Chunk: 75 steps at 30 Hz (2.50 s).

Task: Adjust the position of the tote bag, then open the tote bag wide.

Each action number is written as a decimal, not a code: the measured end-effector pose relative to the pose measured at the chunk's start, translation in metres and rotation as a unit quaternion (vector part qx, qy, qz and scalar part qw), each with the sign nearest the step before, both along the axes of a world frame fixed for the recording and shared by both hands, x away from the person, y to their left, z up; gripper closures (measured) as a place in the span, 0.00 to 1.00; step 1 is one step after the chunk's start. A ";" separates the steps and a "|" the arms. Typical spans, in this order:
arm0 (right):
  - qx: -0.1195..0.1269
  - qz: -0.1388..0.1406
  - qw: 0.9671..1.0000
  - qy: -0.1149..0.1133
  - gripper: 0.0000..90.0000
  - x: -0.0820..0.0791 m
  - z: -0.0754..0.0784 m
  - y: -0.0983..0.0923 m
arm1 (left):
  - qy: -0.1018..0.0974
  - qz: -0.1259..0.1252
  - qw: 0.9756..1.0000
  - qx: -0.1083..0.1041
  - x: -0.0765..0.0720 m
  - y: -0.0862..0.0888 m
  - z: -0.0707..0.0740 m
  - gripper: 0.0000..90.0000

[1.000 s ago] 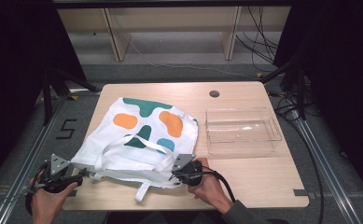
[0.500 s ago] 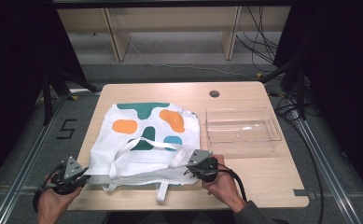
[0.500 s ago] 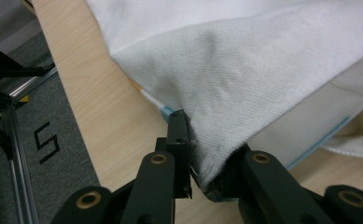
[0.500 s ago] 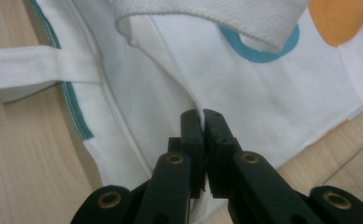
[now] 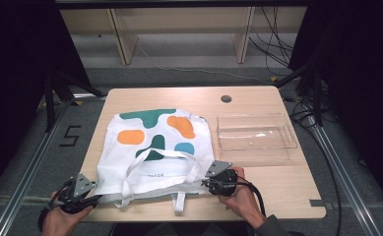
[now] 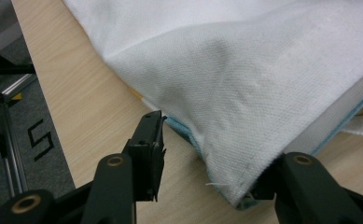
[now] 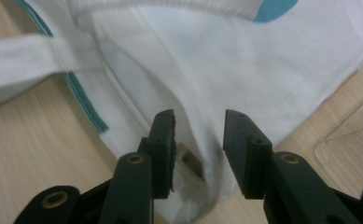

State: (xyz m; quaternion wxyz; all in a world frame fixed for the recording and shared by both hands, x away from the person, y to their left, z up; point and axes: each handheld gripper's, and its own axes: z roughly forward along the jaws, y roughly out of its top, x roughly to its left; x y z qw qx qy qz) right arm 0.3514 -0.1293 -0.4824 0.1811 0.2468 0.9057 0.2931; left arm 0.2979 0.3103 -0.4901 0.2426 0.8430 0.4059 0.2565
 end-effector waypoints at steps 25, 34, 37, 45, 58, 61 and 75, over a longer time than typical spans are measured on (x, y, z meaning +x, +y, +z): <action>0.014 -0.001 1.000 -0.021 0.95 0.001 0.007 -0.019 | -0.012 -0.033 0.999 -0.031 -0.006 0.003 0.007 0.91; 0.055 -0.002 0.998 -0.040 0.95 0.001 0.027 -0.024 | -0.022 -0.040 0.997 -0.059 -0.009 0.006 0.018 0.91; 0.067 0.002 0.996 -0.054 0.96 0.003 0.033 -0.025 | -0.038 -0.036 0.996 -0.077 -0.010 0.007 0.026 0.92; 0.099 -0.001 0.992 -0.082 0.96 0.005 0.063 -0.027 | -0.086 -0.038 0.990 -0.106 -0.011 0.004 0.059 0.92; 0.150 0.008 0.975 -0.162 0.97 0.013 0.151 -0.030 | -0.225 -0.037 0.969 -0.091 -0.004 0.009 0.146 0.93; 0.156 0.005 0.974 -0.164 0.97 0.015 0.163 -0.031 | -0.243 -0.029 0.964 -0.106 -0.002 0.010 0.162 0.93; 0.172 0.022 0.966 -0.191 0.98 0.017 0.227 -0.030 | -0.289 -0.021 0.946 -0.144 -0.007 0.017 0.218 0.93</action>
